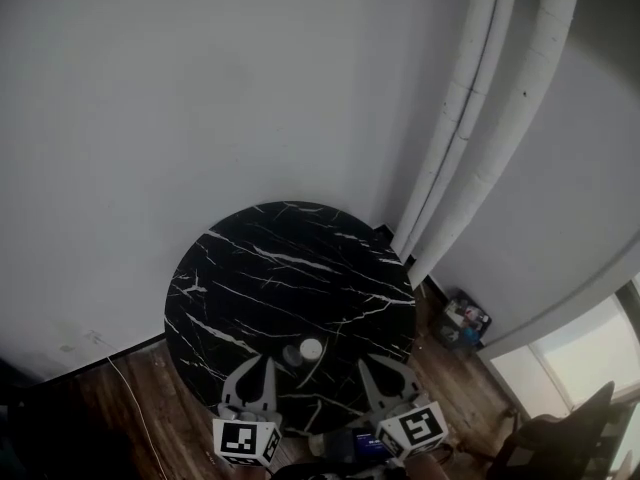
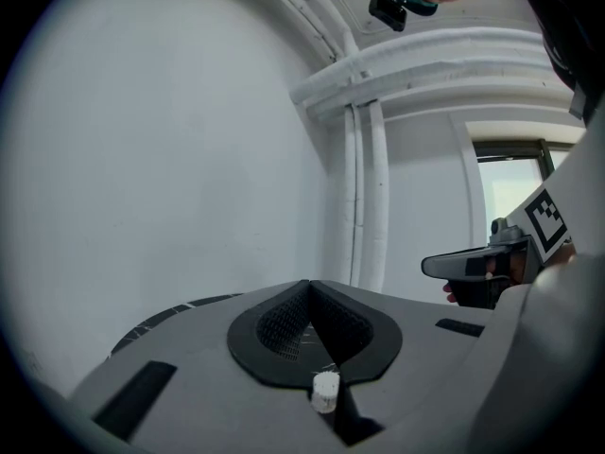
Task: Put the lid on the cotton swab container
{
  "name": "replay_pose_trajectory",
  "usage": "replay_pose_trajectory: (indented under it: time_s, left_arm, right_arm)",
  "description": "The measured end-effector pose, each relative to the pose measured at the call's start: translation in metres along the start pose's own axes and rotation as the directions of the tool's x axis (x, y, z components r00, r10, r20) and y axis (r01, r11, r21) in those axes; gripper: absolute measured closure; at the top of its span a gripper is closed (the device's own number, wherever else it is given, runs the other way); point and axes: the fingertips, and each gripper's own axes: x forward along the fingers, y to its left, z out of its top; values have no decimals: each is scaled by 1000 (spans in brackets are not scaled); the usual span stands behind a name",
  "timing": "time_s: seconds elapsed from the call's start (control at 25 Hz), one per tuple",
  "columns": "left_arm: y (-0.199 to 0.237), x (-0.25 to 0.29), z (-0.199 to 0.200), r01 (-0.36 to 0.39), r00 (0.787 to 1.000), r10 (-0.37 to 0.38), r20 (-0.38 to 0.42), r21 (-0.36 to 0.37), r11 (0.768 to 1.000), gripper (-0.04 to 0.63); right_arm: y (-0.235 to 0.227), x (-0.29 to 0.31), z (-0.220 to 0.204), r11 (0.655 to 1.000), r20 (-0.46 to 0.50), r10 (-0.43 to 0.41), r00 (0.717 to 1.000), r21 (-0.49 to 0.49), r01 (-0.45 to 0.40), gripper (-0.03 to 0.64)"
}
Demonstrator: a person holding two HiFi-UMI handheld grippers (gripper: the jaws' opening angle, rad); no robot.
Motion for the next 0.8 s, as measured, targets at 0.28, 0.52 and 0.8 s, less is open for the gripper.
replay_pose_trajectory:
  time_s: [0.28,0.52,0.8]
  left_arm:
    - [1,11,-6,19,1000,-19,-9,1,1000,583]
    - [7,25,-29,16,998,-15,-58,20,1000,583]
    - [22,37,-61,1,991,0,-131,5,1000,583]
  right_arm:
    - [-8,17,0,1000,-5,21,1000,17,-21,600]
    - [-13,41,-28,999,-62,44,997,30,-43,600]
    - [-14,58,-56,996,-139,84,987,23,-81,600]
